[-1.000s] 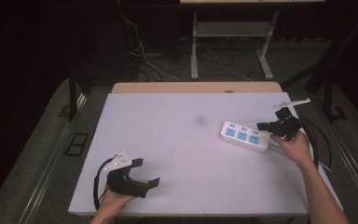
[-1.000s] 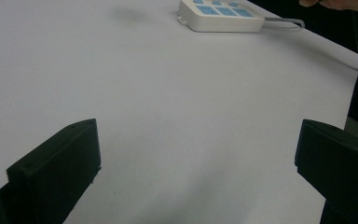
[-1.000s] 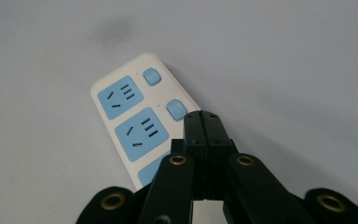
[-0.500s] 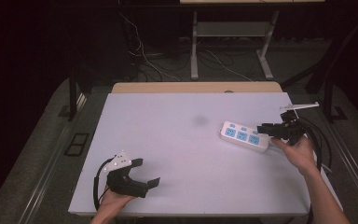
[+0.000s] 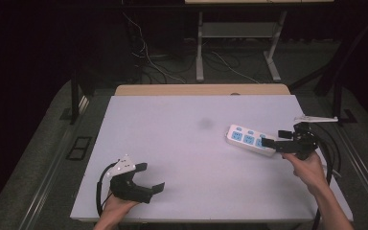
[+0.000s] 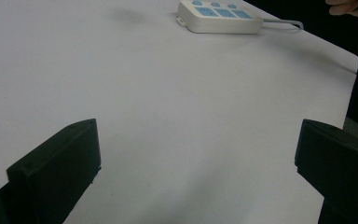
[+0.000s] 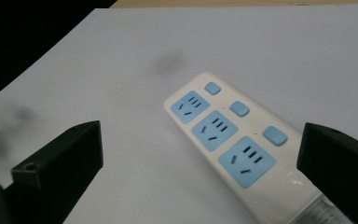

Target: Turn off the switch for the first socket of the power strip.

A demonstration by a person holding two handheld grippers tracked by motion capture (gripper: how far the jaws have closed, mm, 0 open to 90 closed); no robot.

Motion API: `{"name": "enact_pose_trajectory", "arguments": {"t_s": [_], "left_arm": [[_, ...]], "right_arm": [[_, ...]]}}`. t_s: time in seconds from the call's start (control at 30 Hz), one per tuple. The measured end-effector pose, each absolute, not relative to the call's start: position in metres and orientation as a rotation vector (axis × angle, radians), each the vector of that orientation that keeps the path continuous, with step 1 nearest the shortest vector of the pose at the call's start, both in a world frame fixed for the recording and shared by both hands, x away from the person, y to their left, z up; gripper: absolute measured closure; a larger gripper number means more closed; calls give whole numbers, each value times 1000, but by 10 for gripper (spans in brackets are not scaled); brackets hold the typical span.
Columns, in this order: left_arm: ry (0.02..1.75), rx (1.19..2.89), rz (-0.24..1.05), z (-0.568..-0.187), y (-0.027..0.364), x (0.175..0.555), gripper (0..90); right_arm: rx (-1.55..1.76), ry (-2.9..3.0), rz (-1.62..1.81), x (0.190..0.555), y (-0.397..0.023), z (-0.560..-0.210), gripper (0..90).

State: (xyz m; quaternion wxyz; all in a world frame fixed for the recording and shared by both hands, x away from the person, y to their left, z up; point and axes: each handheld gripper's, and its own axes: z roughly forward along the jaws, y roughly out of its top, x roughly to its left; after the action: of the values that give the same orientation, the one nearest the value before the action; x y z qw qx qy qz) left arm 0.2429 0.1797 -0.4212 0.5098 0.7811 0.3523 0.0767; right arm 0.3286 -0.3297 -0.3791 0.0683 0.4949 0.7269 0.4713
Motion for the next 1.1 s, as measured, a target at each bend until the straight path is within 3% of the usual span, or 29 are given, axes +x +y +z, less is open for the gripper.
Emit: {"name": "enact_pose_trajectory", "arguments": {"t_s": [1.1], "left_arm": [[848, 1881, 178, -421, 179, 242, 0]], "right_arm": [[1252, 2338, 1507, 259, -294, -411, 2]]}}
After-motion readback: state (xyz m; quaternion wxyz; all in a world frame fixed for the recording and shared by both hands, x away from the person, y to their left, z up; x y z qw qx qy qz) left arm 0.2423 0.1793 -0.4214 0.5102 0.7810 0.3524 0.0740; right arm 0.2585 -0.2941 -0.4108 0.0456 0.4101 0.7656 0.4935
